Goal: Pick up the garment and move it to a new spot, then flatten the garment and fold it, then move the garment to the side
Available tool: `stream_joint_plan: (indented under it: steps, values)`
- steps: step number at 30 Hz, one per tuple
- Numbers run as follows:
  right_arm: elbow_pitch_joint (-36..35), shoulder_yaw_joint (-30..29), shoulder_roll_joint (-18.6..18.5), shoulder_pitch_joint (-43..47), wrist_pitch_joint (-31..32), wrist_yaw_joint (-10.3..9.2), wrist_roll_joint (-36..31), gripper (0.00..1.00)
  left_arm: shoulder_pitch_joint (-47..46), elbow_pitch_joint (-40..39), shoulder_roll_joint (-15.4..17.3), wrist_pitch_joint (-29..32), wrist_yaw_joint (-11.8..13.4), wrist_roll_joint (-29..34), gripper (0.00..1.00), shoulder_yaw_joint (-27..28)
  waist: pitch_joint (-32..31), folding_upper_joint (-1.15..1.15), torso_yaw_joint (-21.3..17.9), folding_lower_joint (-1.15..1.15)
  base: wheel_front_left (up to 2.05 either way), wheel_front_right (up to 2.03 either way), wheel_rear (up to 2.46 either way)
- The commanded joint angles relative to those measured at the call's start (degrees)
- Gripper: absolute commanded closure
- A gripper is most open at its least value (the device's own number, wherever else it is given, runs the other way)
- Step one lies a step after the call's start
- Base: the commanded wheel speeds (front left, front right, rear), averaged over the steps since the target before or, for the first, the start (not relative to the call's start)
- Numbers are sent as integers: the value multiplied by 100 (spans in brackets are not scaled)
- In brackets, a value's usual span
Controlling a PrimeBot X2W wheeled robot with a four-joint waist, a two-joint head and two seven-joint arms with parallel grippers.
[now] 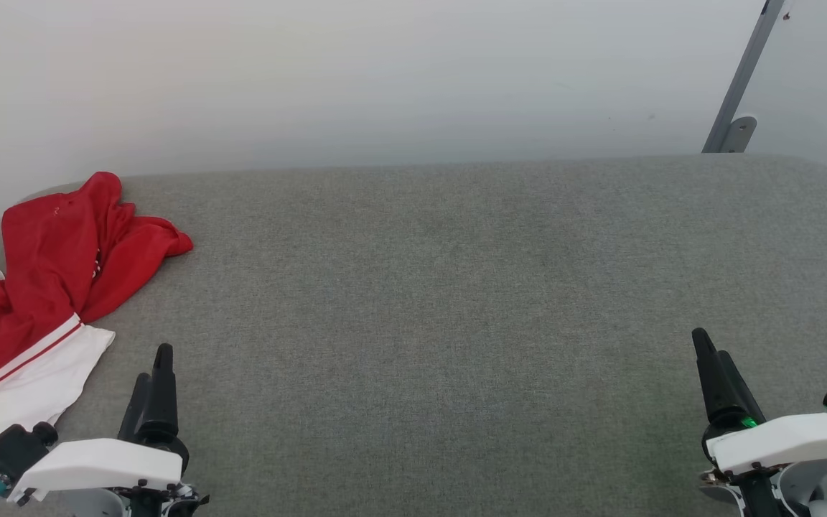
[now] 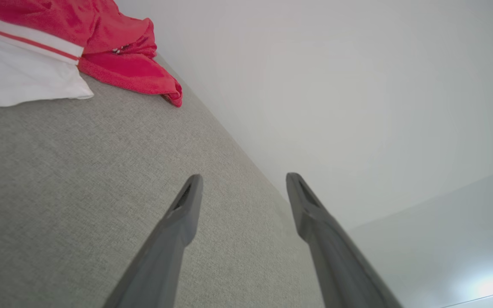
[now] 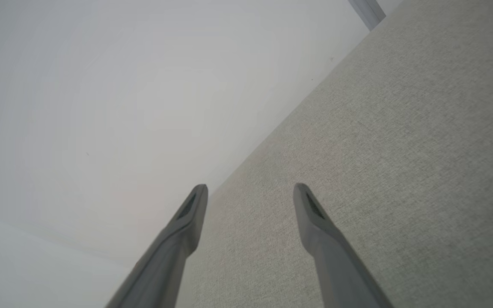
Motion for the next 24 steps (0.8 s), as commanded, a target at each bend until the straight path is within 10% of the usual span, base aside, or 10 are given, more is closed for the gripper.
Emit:
stream_joint_plan:
  steps: [1, 24]
  values:
    - [-95, 12, -47, -133, -52, 1, -151, 0, -46, -89, 49, -63, -44, 198, 0, 27, -1, 0, 1, 0, 0, 0, 0]
    - [-247, 120, -202, -52, -320, 1, -1699, 0, 54, -100, -137, -493, -456, 1946, 0, 271, -79, 0, 16, 0, 0, 0, 0]
